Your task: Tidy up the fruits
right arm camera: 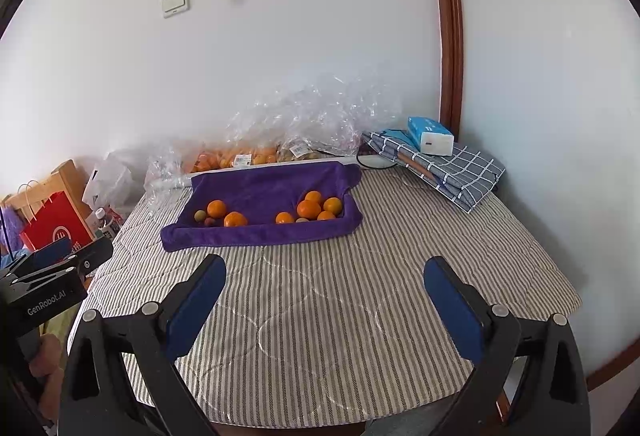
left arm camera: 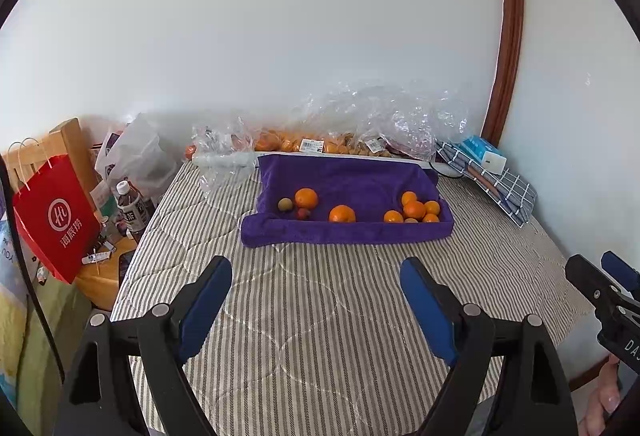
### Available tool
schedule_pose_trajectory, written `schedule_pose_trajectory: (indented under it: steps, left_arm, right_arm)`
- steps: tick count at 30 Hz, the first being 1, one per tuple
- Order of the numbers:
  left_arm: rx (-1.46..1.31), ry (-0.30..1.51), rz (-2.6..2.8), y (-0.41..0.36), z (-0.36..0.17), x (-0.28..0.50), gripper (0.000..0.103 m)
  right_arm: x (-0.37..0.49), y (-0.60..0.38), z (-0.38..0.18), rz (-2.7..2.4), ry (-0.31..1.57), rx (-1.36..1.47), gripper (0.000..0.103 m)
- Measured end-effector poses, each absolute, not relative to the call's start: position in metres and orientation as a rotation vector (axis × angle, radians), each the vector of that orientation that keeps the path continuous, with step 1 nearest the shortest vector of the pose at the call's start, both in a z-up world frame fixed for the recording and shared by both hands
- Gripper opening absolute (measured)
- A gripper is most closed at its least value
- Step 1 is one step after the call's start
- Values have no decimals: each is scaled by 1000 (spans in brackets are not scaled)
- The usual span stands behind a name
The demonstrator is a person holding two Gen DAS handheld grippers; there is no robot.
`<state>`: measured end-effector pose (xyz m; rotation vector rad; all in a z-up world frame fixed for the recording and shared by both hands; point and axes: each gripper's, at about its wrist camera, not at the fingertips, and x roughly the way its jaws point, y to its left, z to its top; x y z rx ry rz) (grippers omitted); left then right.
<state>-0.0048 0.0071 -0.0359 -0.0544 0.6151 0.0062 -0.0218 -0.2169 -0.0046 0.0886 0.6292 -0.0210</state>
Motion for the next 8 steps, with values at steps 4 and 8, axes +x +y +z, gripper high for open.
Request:
schedule_pose_trajectory:
  steps: [4,8]
  left_arm:
    - [-55,611,5,7,-36,-5,86]
    - [-54,606,7,8,-37,-6,86]
  right_arm:
    - [-22,-217,-5,-21,631,92,98]
    - [-22,-218,-5,-20,633,100,98]
